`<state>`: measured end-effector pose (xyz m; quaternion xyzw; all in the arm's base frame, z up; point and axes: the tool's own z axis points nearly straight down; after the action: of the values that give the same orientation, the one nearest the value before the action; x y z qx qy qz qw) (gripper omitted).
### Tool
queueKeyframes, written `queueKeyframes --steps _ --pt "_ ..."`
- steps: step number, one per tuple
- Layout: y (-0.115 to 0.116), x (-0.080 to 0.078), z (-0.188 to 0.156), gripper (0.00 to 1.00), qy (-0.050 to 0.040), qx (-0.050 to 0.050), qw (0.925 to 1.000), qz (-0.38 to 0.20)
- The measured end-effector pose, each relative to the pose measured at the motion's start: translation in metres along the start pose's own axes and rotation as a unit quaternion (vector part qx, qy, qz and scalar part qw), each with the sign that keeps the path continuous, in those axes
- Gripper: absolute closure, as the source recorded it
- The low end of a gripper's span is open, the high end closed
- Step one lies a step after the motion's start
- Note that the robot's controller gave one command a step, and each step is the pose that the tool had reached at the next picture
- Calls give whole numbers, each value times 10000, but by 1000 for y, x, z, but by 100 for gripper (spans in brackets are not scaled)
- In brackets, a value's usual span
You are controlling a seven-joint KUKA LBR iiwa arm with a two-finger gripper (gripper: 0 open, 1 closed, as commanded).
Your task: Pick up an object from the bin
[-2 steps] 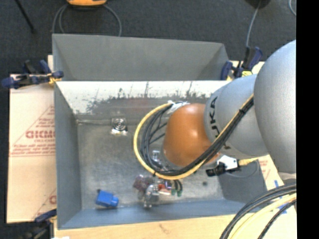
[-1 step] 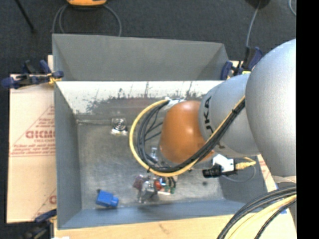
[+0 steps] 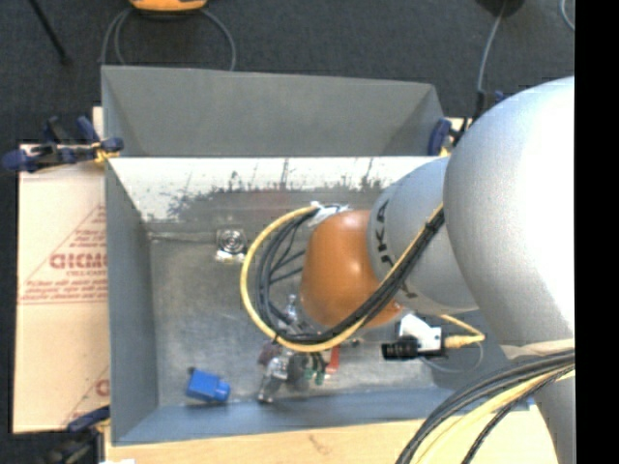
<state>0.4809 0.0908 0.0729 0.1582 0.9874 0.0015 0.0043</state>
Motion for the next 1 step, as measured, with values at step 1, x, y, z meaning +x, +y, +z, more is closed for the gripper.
queueKeyframes --steps 1 --pt "0 -1 -2 0 20 5 10000 2"
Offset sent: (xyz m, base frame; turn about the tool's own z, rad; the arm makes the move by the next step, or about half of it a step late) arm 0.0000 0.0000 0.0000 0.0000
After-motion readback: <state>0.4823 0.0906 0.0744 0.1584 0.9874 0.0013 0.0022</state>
